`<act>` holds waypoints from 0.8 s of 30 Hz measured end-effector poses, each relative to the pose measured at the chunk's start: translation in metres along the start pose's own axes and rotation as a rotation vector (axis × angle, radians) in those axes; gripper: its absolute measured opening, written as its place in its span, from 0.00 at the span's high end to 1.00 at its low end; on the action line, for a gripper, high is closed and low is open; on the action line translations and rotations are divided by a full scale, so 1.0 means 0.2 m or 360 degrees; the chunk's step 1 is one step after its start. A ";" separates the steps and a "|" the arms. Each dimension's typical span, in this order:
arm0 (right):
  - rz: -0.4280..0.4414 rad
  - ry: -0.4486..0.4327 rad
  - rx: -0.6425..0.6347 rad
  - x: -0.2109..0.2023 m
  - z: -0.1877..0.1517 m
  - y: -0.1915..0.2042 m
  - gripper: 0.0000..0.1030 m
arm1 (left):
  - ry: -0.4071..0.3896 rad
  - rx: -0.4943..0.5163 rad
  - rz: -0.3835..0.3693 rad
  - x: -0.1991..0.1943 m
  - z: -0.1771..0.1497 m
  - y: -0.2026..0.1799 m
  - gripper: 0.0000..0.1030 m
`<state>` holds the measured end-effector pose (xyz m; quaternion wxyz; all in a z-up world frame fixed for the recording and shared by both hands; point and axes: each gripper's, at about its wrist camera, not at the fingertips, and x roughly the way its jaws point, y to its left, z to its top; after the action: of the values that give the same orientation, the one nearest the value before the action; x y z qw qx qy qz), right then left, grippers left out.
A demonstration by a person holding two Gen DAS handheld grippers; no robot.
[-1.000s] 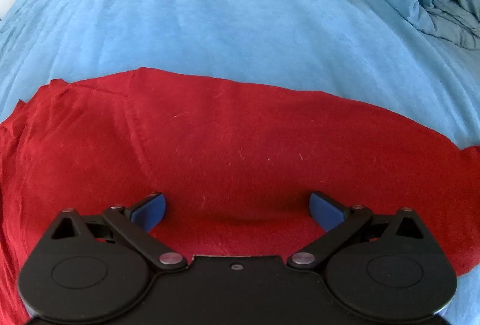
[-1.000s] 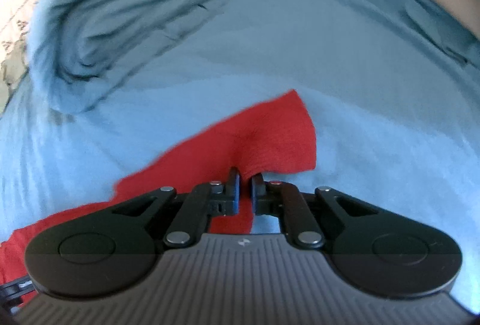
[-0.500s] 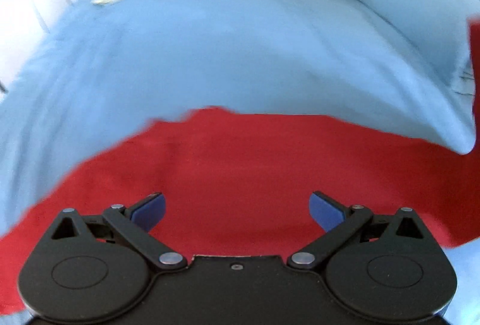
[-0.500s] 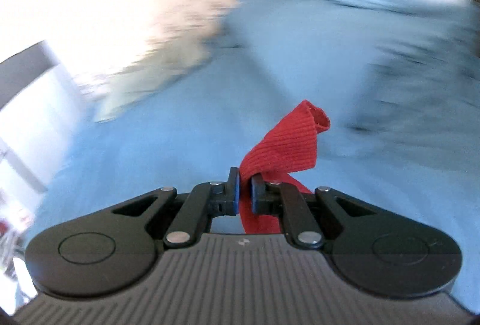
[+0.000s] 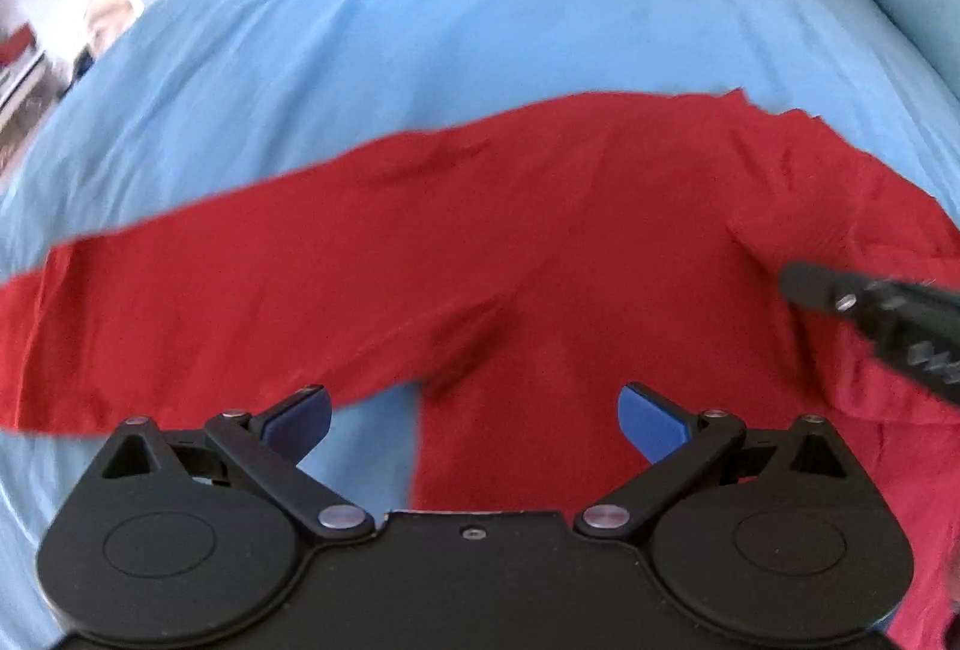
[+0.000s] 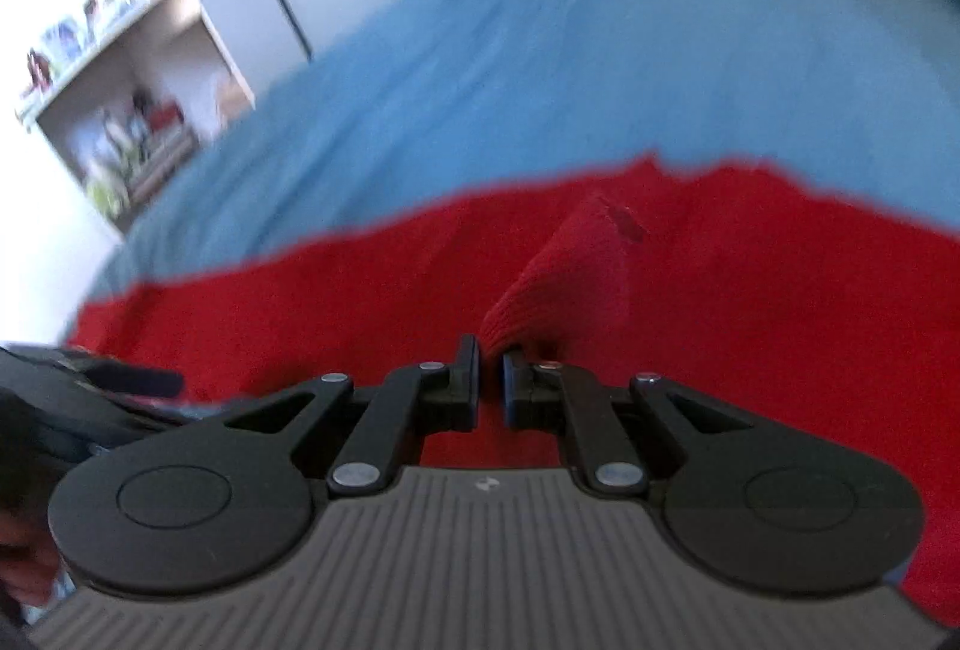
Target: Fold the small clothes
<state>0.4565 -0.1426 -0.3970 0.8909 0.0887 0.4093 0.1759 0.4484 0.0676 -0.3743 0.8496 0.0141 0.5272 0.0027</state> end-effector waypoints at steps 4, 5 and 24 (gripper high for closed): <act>-0.0033 0.0068 -0.0123 0.09 -0.07 0.06 0.73 | -0.0013 -0.0028 -0.0056 -0.01 -0.04 0.03 0.00; -0.0031 0.0070 -0.0140 0.09 -0.09 0.07 0.64 | -0.0026 -0.0019 -0.0070 -0.01 -0.04 0.03 0.00; -0.0330 0.0022 0.0267 -0.53 -0.15 -0.48 0.13 | -0.0014 -0.0187 -0.0417 0.13 0.00 -0.40 0.19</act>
<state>0.3931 -0.2728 -0.3708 0.8909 0.1190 0.4357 0.0487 0.4584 -0.0126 -0.3998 0.8443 -0.1045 0.5199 -0.0777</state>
